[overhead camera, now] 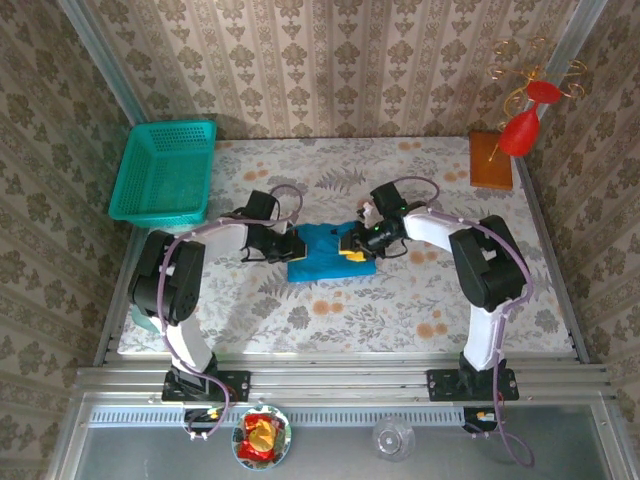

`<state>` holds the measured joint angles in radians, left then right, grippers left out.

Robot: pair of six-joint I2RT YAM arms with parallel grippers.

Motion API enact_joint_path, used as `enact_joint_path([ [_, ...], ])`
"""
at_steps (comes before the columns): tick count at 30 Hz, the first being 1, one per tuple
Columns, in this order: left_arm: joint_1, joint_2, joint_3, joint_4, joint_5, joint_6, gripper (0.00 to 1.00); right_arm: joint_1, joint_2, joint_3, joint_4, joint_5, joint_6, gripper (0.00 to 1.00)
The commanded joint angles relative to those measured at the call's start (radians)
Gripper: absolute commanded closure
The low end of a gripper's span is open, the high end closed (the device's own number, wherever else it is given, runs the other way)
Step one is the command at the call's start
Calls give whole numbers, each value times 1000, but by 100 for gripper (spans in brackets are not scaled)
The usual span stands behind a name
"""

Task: Fold the inside-out t-shirt

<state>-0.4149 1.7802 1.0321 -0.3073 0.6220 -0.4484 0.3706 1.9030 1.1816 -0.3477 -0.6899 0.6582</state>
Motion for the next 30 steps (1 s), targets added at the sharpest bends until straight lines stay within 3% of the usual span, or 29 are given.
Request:
enact_joint_path([
  [1, 8, 39, -12, -50, -32, 37, 90, -36, -1, -41, -77, 56, -24, 66],
  [8, 35, 6, -46, -23, -36, 27, 91, -67, -8, -56, -81, 108, -26, 66],
  [14, 63, -29, 38, -15, 8, 1, 90, -66, -38, 59, -85, 37, -16, 65],
  [24, 73, 169, 240, -11, 70, -14, 90, -72, 179, 308, -87, -60, 14, 66],
  [30, 89, 266, 294, -74, -46, 34, 90, -86, 284, 349, -94, -11, 37, 66],
])
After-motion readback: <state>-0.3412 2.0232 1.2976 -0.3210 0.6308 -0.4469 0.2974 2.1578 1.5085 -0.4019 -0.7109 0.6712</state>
